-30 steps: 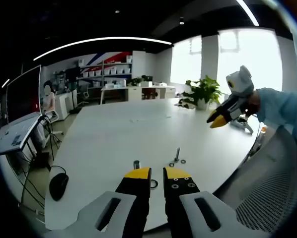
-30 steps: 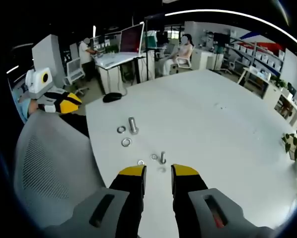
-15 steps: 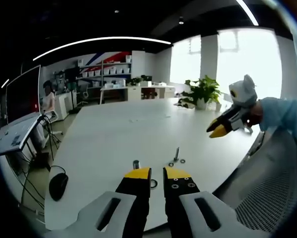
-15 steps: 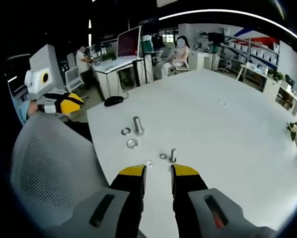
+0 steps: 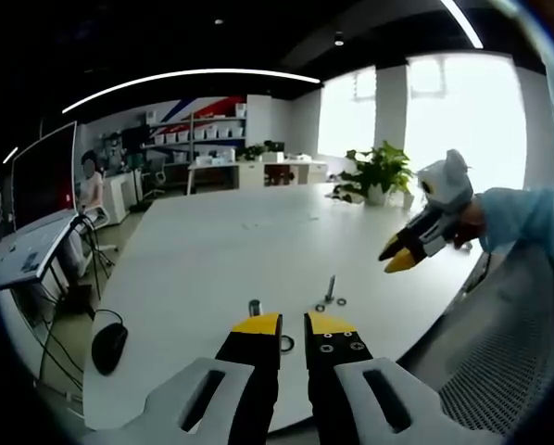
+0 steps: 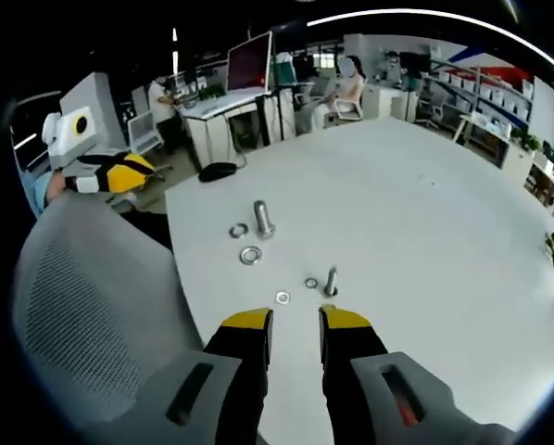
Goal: Place the washer onto the threaded stud by aligning its center hole with the stud, sliding it down to the base, and recovering from edge contact or off-axis alignment until the washer reaches the visible bottom stop.
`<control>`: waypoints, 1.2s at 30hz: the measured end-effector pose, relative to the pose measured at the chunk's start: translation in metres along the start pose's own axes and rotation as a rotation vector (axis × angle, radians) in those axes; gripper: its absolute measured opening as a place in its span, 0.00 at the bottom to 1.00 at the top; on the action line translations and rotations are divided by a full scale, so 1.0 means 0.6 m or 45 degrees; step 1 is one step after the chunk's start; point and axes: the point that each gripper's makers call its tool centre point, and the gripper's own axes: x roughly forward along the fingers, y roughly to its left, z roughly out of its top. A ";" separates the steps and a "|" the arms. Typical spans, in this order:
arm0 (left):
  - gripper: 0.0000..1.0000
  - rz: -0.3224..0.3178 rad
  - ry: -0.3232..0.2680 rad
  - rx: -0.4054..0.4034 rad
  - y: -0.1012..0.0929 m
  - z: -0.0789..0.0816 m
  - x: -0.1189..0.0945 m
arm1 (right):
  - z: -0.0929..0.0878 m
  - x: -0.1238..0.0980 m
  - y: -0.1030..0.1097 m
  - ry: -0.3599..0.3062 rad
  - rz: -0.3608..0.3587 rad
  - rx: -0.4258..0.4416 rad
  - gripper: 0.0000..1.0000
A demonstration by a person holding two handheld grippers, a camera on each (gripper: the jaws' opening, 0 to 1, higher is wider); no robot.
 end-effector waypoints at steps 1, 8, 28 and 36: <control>0.07 0.001 0.000 -0.001 0.000 0.000 0.000 | 0.000 0.001 -0.001 0.002 0.002 -0.001 0.22; 0.07 0.003 0.000 -0.002 0.001 0.000 0.000 | -0.006 0.016 -0.007 0.081 0.005 -0.057 0.22; 0.07 0.009 -0.013 -0.011 0.003 0.002 -0.001 | -0.028 0.065 -0.029 0.238 0.017 -0.089 0.22; 0.07 0.007 -0.020 -0.013 0.003 0.004 -0.001 | -0.047 0.089 -0.036 0.311 0.031 -0.111 0.22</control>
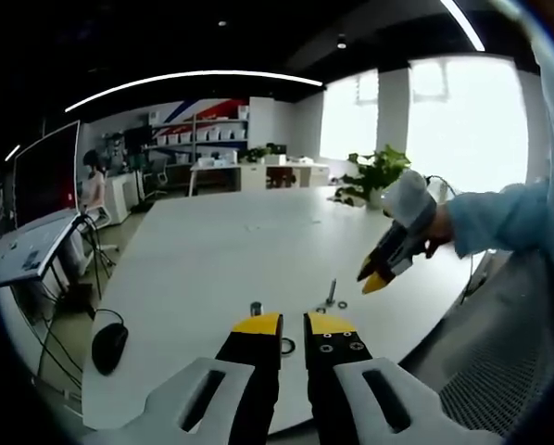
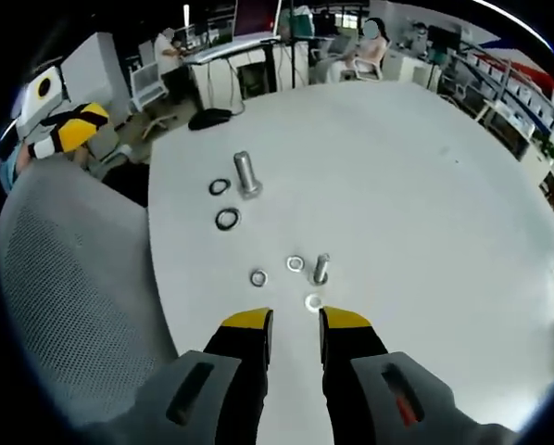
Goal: Place the washer onto the threaded stud by aligning its center hole with the stud, sliding it down to the base, and recovering from edge contact or off-axis alignment until the washer reaches the visible bottom stop.
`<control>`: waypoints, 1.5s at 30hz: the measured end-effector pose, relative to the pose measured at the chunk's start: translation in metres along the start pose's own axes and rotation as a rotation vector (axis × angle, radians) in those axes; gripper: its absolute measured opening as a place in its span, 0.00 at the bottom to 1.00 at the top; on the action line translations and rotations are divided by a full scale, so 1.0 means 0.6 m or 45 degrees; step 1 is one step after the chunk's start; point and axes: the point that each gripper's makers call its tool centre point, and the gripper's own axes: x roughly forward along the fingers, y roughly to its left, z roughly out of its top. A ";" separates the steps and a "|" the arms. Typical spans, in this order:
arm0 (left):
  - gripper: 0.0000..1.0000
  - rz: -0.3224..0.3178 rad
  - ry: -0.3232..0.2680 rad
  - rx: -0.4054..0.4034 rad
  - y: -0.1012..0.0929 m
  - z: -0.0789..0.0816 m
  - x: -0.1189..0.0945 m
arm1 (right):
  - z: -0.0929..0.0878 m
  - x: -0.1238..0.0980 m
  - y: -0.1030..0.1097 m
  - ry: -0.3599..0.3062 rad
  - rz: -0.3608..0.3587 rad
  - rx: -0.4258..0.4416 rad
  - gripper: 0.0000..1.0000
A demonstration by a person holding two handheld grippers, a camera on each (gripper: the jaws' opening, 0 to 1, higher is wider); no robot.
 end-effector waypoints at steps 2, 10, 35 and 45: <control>0.07 0.001 0.000 -0.010 0.000 0.000 0.000 | -0.005 0.008 -0.001 0.022 0.007 -0.008 0.22; 0.05 -0.008 0.010 -0.013 -0.002 -0.002 0.000 | -0.010 0.036 -0.008 0.063 0.020 -0.005 0.22; 0.04 -0.003 0.022 -0.018 -0.002 -0.004 0.001 | -0.029 0.087 -0.029 0.128 -0.020 -0.031 0.22; 0.04 0.000 0.025 -0.019 -0.001 -0.004 0.001 | -0.033 0.097 -0.026 0.133 -0.024 -0.036 0.21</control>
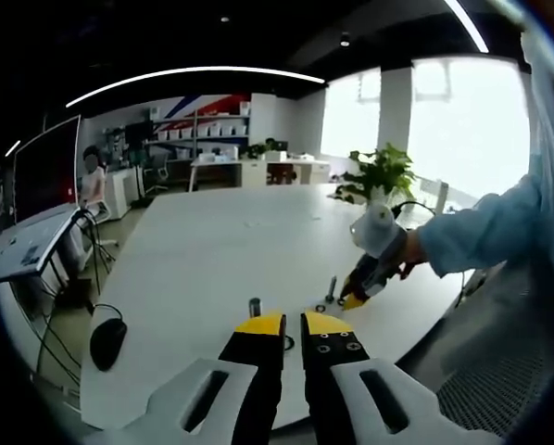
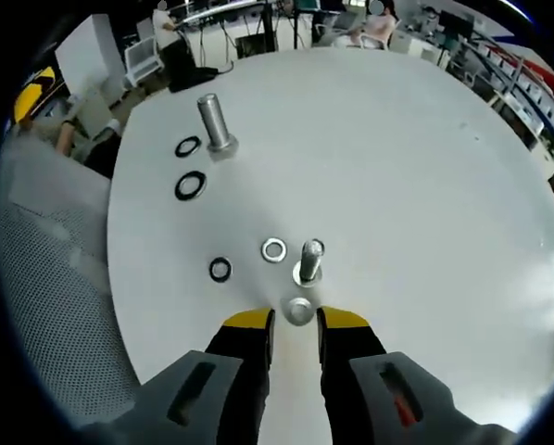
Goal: Place the washer onto the threaded stud by aligning its center hole with the stud, sliding it down to the base, and recovering from edge contact or off-axis alignment until the washer reaches the visible bottom stop.
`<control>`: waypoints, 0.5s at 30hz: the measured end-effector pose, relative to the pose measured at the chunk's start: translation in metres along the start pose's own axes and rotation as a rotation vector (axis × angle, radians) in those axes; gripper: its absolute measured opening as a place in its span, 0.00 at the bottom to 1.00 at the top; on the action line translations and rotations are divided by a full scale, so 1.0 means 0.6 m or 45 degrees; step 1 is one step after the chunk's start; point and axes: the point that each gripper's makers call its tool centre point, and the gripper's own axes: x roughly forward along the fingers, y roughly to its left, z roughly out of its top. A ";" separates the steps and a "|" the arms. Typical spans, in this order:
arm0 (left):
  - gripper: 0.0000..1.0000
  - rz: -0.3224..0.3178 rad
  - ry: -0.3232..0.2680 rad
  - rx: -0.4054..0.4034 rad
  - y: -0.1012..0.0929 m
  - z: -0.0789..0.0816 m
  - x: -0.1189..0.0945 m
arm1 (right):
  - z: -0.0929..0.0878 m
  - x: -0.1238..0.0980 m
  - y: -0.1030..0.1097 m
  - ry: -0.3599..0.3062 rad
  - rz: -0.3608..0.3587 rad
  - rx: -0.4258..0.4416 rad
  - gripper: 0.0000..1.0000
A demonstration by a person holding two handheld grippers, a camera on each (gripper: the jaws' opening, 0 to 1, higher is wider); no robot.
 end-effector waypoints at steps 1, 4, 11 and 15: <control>0.04 0.001 -0.001 -0.001 0.000 0.000 0.000 | 0.000 0.000 0.000 0.002 0.000 0.005 0.21; 0.04 0.001 -0.001 0.000 0.000 0.000 0.000 | 0.001 0.001 -0.002 -0.006 -0.009 0.011 0.19; 0.04 0.002 -0.002 -0.001 0.000 0.001 0.000 | 0.002 0.001 -0.001 -0.021 -0.019 0.012 0.15; 0.04 0.005 -0.005 -0.001 0.001 0.001 -0.001 | 0.002 0.001 -0.001 -0.024 -0.020 0.011 0.15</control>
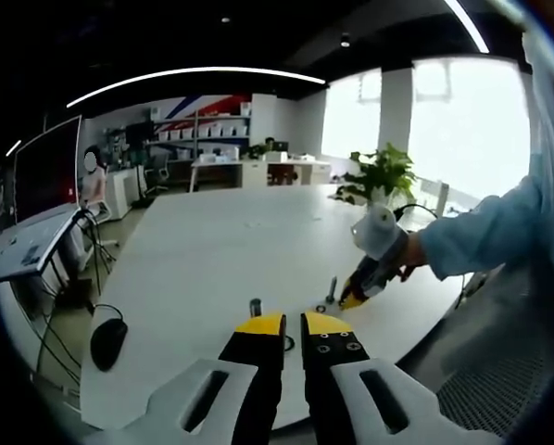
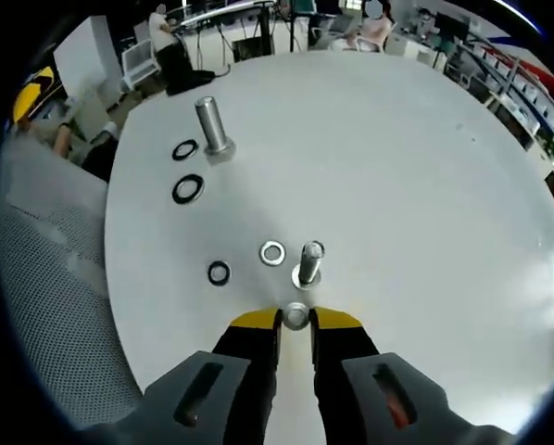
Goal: Place the washer onto the threaded stud by aligning its center hole with the stud, sliding it down to the base, and recovering from edge contact or off-axis alignment until the washer reaches the visible bottom stop.
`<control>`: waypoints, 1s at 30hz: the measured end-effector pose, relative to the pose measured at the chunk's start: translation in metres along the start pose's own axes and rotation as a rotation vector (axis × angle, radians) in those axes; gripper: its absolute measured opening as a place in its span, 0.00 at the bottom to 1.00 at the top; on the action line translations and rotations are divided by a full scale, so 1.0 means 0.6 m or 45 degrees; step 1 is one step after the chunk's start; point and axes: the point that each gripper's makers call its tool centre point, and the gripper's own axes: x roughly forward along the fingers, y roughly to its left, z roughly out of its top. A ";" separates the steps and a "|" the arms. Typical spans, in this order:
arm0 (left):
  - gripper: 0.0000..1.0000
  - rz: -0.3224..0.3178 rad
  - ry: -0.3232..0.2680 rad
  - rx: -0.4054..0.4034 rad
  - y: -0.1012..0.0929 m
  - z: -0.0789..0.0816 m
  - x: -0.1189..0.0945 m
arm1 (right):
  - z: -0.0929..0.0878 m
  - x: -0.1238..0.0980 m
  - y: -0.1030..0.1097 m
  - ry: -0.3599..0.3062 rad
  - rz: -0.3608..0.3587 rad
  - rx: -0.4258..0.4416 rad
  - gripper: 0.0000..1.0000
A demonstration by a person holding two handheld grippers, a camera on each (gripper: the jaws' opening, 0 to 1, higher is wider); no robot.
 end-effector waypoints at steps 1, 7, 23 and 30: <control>0.04 0.000 -0.001 0.002 0.000 0.000 0.000 | 0.000 0.000 0.000 0.001 -0.002 -0.001 0.15; 0.04 0.000 -0.002 0.000 0.000 0.000 0.000 | 0.000 0.000 0.002 -0.003 -0.001 -0.003 0.14; 0.04 0.000 0.001 0.001 0.001 -0.001 0.001 | 0.000 -0.016 -0.005 0.000 -0.010 -0.003 0.09; 0.04 0.001 -0.002 0.000 0.001 0.000 0.001 | -0.005 -0.044 -0.029 -0.018 -0.029 0.047 0.10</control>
